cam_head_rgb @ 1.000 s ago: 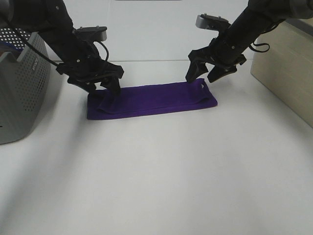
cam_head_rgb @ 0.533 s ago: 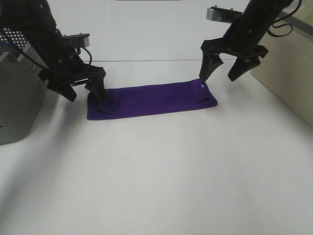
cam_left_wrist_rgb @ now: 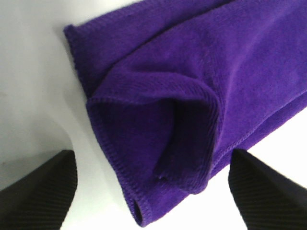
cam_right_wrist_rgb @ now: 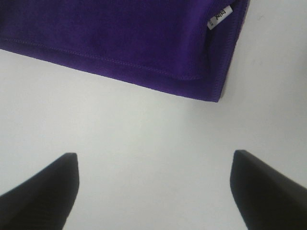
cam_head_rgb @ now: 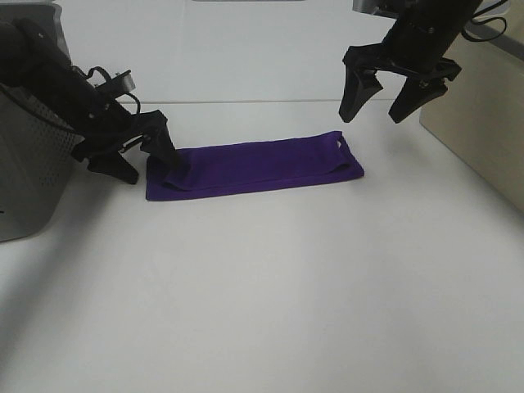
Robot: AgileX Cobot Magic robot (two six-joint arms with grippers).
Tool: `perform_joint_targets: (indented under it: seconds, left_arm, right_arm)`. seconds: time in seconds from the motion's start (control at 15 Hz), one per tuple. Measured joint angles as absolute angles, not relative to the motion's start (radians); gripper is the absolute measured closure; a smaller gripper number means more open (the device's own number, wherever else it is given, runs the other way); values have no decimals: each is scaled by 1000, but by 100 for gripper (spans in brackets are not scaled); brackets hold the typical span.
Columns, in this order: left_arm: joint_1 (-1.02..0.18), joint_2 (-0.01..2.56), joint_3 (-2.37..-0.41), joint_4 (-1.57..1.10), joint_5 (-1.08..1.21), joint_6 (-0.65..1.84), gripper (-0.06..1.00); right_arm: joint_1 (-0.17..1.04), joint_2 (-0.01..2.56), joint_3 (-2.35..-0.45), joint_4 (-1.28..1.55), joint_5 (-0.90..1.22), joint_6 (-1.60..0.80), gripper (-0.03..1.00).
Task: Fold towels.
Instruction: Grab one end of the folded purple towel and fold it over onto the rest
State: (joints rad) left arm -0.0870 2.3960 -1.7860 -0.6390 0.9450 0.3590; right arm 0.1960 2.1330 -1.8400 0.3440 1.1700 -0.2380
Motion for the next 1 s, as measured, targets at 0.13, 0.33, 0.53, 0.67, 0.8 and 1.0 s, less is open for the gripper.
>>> perform_joint_targets:
  seconds: [0.13,0.33,0.53,0.67,0.8,1.0]
  left_arm:
    - [-87,2421,-1799,-686,950,379,16]
    - [-123,2439,-1805,-707,948,385,19]
    - [-184,2448,-1806,-725,915,386,27]
    - [-191,2458,-1810,-716,901,386,52]
    - [-190,2469,-1830,-684,904,386,82]
    - [-197,2489,-1942,-529,1017,377,91]
  right_arm:
    - [196,2133,-1840,343,1170,-238,13]
    - [196,2133,-1840,343,1170,-229,13]
    - [196,2133,-1840,343,1171,-222,13]
    - [196,2133,-1840,343,1182,-222,13]
    - [196,2133,-1840,341,1205,-222,13]
    - [196,2133,-1840,336,1216,-222,13]
